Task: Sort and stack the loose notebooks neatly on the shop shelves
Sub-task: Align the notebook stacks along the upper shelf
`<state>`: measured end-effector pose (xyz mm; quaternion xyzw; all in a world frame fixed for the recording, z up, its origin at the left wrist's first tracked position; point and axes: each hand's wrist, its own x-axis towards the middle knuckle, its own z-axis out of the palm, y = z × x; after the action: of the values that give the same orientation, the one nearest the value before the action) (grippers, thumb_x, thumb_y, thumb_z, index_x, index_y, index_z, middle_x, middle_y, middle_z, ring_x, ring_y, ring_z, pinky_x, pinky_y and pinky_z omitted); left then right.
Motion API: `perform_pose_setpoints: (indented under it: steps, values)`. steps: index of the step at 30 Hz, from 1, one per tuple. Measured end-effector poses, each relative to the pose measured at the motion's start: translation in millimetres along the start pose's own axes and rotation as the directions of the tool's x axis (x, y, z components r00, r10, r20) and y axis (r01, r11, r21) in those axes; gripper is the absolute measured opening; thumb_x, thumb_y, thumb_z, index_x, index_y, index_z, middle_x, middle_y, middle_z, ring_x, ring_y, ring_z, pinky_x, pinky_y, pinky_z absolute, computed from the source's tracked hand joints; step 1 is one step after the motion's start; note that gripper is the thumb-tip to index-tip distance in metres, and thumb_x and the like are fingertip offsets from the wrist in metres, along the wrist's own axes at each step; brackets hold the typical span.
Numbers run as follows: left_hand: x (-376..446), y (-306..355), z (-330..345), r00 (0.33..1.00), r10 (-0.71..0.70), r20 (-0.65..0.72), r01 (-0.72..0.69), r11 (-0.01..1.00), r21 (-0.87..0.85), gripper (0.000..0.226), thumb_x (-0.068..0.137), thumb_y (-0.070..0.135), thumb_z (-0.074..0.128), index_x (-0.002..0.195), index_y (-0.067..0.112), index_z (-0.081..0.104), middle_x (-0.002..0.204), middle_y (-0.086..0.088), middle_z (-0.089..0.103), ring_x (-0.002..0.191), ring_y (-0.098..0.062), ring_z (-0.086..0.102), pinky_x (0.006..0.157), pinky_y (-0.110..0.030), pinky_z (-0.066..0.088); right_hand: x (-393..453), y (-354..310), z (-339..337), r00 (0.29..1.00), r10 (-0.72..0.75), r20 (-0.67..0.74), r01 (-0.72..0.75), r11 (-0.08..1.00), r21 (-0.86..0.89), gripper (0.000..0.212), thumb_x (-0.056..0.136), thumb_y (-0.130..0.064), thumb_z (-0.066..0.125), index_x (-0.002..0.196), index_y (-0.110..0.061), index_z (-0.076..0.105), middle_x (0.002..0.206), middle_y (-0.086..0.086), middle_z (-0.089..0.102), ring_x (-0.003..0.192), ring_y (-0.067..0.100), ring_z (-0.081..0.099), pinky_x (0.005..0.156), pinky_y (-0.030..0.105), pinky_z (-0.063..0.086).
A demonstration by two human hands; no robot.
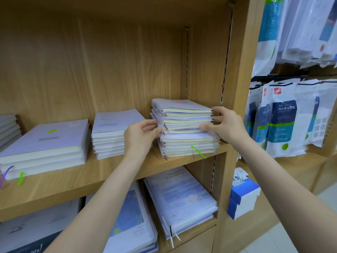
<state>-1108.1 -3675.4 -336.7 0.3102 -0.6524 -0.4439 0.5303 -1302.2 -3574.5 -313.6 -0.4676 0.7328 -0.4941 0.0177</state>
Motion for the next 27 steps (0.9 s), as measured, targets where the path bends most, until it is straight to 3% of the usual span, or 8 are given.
perform_pose_setpoints:
  steps: [4,8,10,13,15,19,23,27]
  values:
    - [-4,1,-1,1.0,-0.003,0.023,0.0,0.993,0.12,0.022,0.084,0.005,0.065,0.106,0.009,0.067,0.102,-0.007,0.07,0.093,-0.014,0.066,0.085,-0.023,0.049,-3,0,3,1.0,0.028,-0.009,-0.028,1.0,0.0,0.079,0.069,-0.028,0.082,0.137,-0.015,0.044,0.125,0.009,0.059,0.116,0.021,0.054,0.096,0.041,0.048]
    - [-10,7,-1,0.979,-0.017,0.205,-0.024,0.98,0.198,0.04,0.088,0.005,0.06,0.127,0.008,0.055,0.121,-0.001,0.062,0.111,-0.011,0.057,0.098,-0.026,0.043,-7,2,7,0.991,0.075,0.107,-0.084,0.993,0.081,0.089,0.072,-0.028,0.08,0.144,-0.02,0.028,0.129,0.006,0.053,0.117,0.021,0.051,0.1,0.041,0.044]
    - [-14,8,0,0.949,-0.015,0.316,-0.041,0.984,0.172,0.048,0.088,0.002,0.059,0.134,0.007,0.047,0.115,0.012,0.058,0.112,-0.008,0.054,0.098,-0.023,0.04,-11,7,6,0.982,0.069,0.176,-0.1,0.979,0.178,0.103,0.065,-0.032,0.083,0.146,-0.024,0.021,0.13,0.001,0.055,0.116,0.018,0.054,0.1,0.04,0.045]
    - [-15,4,0,0.926,-0.023,0.377,-0.047,0.983,0.175,0.057,0.088,-0.002,0.058,0.14,0.008,0.038,0.121,0.014,0.055,0.113,-0.003,0.051,0.097,-0.019,0.038,-22,14,4,0.966,0.019,0.259,-0.102,0.945,0.311,0.106,0.064,-0.026,0.082,0.148,-0.029,0.016,0.121,-0.01,0.06,0.106,0.003,0.059,0.085,0.022,0.047]
    - [-14,1,0,0.932,-0.025,0.363,-0.031,0.989,0.148,0.061,0.086,-0.004,0.058,0.142,0.008,0.036,0.134,0.003,0.051,0.113,-0.001,0.049,0.098,-0.018,0.038,-26,19,5,0.97,0.009,0.242,-0.093,0.936,0.339,0.109,0.058,-0.03,0.082,0.147,-0.032,0.019,0.123,-0.01,0.061,0.108,0.004,0.059,0.088,0.023,0.048]
    - [-18,1,1,0.959,-0.024,0.283,-0.005,0.995,0.101,0.067,0.083,-0.006,0.063,0.142,0.008,0.035,0.133,0.0,0.05,0.111,-0.001,0.048,0.096,-0.013,0.038,-28,21,8,0.985,0.009,0.17,-0.066,0.94,0.333,0.113,0.041,-0.045,0.084,0.141,-0.037,0.03,0.12,-0.009,0.063,0.111,0.01,0.059,0.1,0.04,0.046]
    - [-26,-1,5,0.979,0.016,0.203,-0.037,0.994,0.1,0.065,0.082,-0.007,0.063,0.14,0.007,0.038,0.121,0.001,0.055,0.105,-0.001,0.05,0.083,0.0,0.039,-28,25,10,0.998,-0.006,0.066,-0.011,0.966,0.258,0.096,0.052,-0.035,0.087,0.135,-0.037,0.039,0.103,-0.013,0.069,0.107,0.01,0.061,0.099,0.042,0.046]
    - [-34,-4,10,0.992,0.064,0.107,-0.075,0.992,0.098,0.06,0.079,-0.006,0.067,0.134,0.01,0.048,0.104,0.016,0.054,0.089,0.008,0.056,0.081,-0.002,0.043,-35,27,11,0.999,-0.031,-0.041,0.039,0.976,0.214,0.084,0.058,-0.032,0.087,0.131,-0.035,0.045,0.103,-0.003,0.071,0.109,0.011,0.06,0.101,0.042,0.044]
